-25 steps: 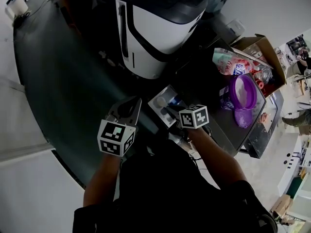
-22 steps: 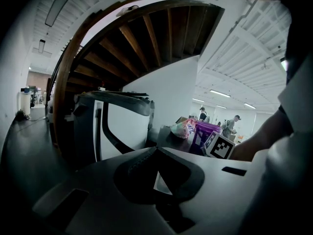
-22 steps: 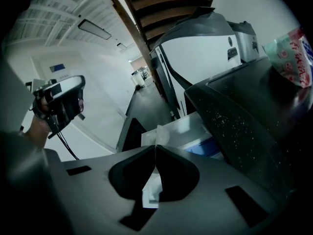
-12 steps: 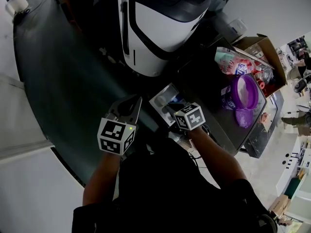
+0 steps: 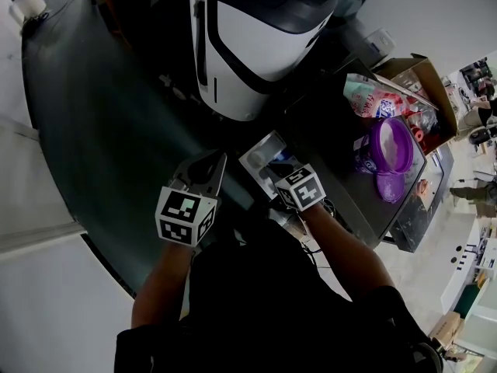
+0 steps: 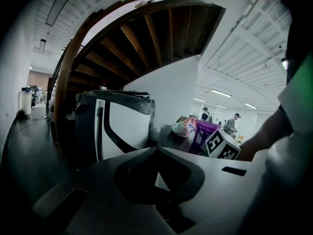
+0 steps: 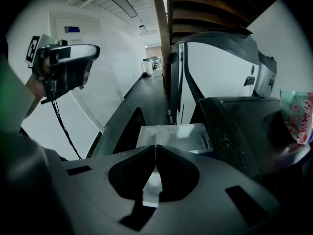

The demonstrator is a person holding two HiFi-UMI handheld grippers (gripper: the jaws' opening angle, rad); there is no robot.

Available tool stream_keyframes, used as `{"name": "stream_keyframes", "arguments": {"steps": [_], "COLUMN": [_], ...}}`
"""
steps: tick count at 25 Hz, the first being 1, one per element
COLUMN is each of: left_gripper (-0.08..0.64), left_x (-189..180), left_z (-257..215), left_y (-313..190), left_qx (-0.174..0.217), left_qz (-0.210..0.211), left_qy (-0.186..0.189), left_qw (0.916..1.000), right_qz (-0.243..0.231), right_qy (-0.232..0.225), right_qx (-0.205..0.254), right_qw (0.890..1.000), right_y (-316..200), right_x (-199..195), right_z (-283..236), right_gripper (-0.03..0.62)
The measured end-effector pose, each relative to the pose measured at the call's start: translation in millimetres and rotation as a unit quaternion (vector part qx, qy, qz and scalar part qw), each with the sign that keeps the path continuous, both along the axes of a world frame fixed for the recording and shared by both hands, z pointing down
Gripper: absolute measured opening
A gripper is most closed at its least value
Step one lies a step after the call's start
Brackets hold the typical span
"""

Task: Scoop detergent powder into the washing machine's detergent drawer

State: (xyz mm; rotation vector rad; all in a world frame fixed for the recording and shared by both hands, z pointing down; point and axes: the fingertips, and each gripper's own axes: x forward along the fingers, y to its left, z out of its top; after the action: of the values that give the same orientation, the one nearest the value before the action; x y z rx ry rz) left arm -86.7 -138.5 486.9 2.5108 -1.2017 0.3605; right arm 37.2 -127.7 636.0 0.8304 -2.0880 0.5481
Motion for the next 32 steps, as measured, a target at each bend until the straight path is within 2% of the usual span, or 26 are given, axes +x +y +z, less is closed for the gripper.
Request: {"name": "stream_keyframes", "arguments": {"steps": [7, 12, 27, 32], "left_gripper": [0.006, 0.006, 0.006, 0.006], "left_x": [1, 3, -1, -2], "left_z": [-3, -4, -4, -4], "left_y": [6, 9, 13, 13], "left_qx": [0.003, 0.005, 0.005, 0.006], "left_qz": [0.001, 0.003, 0.000, 0.001], "left_qy": [-0.002, -0.003, -0.005, -0.006], "left_qw": [1.0000, 1.0000, 1.0000, 1.0000], "right_qz": [-0.009, -0.034, -0.063, -0.086], "right_qy": [0.016, 0.043, 0.070, 0.095], "right_qx": [0.012, 0.029, 0.052, 0.068], "right_qw": [1.000, 0.998, 0.994, 0.989], "right_y": [6, 8, 8, 8], "right_x": [-1, 0, -6, -7], "right_z": [-8, -6, -8, -9], "right_gripper": [0.020, 0.020, 0.020, 0.020]}}
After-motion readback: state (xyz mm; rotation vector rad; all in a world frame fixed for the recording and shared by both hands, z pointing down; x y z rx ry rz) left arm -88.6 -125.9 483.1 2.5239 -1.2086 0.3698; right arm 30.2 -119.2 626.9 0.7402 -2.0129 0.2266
